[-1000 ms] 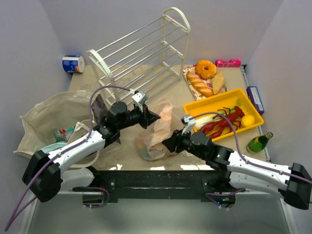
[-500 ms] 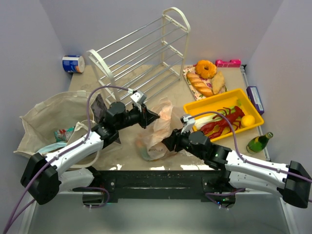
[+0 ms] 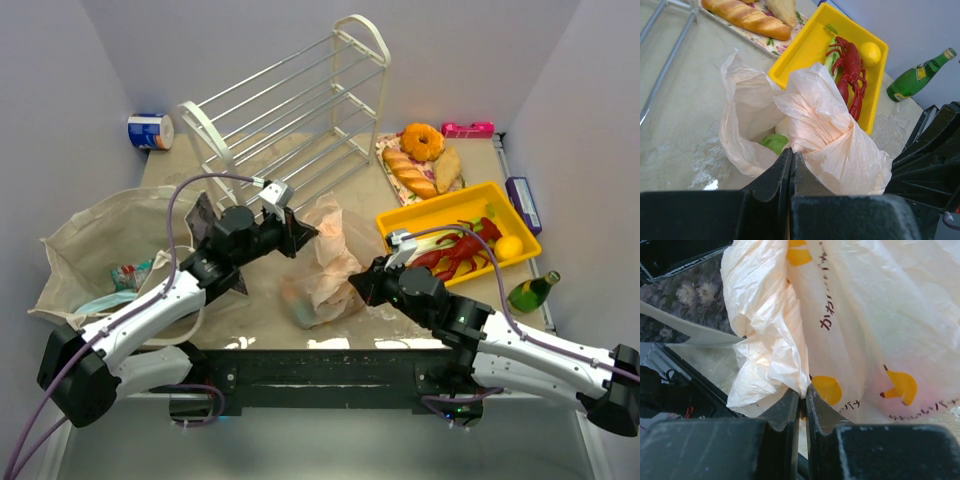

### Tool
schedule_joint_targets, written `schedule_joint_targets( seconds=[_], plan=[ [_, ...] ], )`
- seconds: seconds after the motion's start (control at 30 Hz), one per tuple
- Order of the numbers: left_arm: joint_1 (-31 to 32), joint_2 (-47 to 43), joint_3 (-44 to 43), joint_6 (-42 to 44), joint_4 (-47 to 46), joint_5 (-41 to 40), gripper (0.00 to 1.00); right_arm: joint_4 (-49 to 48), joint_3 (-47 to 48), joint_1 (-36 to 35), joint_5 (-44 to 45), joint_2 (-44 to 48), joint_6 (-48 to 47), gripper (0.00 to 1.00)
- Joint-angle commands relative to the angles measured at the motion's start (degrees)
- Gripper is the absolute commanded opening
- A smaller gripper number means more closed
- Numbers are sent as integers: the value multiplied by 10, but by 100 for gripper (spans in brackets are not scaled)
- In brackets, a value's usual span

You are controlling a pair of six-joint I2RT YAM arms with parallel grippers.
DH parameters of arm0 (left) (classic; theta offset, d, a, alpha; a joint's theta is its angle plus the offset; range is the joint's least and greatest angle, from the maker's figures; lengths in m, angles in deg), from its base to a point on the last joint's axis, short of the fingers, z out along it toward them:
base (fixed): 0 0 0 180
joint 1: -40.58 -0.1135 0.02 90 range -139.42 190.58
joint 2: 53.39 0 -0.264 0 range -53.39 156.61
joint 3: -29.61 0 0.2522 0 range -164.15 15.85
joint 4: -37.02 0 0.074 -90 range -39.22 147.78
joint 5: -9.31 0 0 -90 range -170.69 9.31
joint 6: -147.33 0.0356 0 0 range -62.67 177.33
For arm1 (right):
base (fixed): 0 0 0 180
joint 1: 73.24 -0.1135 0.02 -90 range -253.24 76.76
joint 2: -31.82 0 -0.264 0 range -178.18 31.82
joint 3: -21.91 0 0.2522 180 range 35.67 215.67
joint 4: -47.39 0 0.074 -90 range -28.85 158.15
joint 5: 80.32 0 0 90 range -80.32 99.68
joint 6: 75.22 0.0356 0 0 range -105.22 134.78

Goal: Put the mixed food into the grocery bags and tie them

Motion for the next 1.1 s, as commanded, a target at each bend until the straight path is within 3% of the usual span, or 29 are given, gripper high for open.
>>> schedule_joint_targets(
  seconds=[0.0, 0.1, 0.63, 0.93, 1.07],
  plan=[
    [-7, -35, -28, 12, 7, -63, 0, 66, 12, -3, 46, 13, 8, 6],
    [-8, -49, -29, 21, 10, -70, 0, 72, 5, -3, 48, 11, 18, 0],
    [-9, -79, -90, 119, 84, -141, 0, 195, 62, -3, 90, 77, 7, 0],
    [-10, -64, -121, 171, 142, -99, 0, 220, 55, -3, 96, 62, 8, 0],
    [-9, -56, -115, 175, 122, 31, 0, 200, 48, -3, 82, 59, 6, 0]
  ],
)
